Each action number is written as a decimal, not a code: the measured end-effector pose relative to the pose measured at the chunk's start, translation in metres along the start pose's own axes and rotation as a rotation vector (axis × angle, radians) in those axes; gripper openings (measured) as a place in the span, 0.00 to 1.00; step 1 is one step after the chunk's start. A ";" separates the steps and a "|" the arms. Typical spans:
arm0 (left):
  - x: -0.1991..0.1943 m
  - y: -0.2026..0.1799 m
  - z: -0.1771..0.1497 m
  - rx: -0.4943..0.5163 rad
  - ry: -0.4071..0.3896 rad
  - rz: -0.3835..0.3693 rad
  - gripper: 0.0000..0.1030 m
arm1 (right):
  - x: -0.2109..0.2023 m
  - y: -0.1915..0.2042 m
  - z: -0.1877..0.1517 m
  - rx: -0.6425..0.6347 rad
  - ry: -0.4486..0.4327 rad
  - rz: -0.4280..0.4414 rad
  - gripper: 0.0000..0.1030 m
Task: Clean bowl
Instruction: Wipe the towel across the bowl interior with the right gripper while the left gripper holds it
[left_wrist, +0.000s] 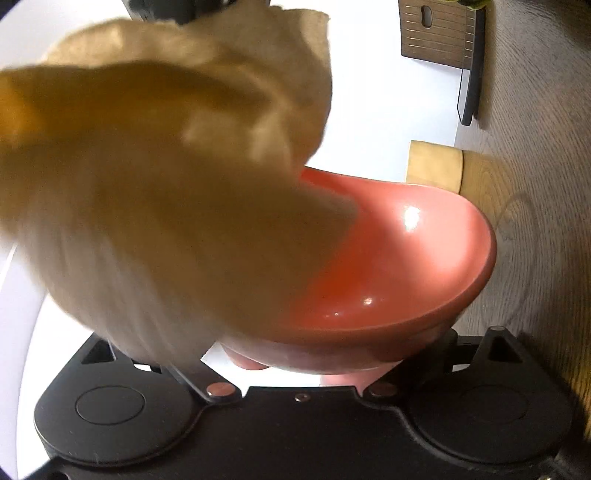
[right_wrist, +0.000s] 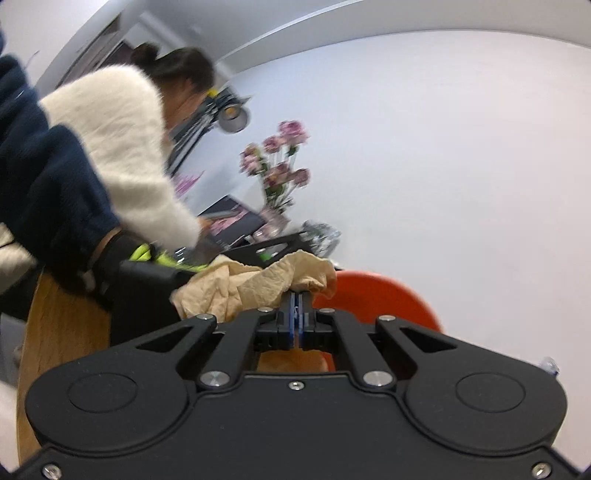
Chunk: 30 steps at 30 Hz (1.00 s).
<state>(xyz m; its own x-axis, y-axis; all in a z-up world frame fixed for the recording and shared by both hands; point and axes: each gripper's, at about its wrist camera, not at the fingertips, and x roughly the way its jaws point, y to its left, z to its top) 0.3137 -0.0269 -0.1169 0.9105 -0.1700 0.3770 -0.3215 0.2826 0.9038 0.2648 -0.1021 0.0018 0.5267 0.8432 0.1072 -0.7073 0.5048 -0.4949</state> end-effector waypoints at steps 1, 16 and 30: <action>0.000 0.000 0.000 0.000 0.000 0.000 0.90 | 0.000 -0.002 0.002 0.007 0.001 -0.009 0.01; 0.000 -0.001 0.001 0.000 0.000 0.000 0.90 | -0.009 -0.036 0.003 0.135 0.007 -0.181 0.02; 0.001 0.001 0.000 0.000 0.000 0.000 0.90 | -0.016 -0.065 -0.011 0.459 0.280 -0.338 0.02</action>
<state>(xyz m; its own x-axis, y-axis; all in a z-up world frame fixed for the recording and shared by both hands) 0.3142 -0.0263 -0.1158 0.9105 -0.1700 0.3770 -0.3215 0.2825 0.9038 0.3072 -0.1501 0.0231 0.8157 0.5745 -0.0676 -0.5778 0.8149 -0.0468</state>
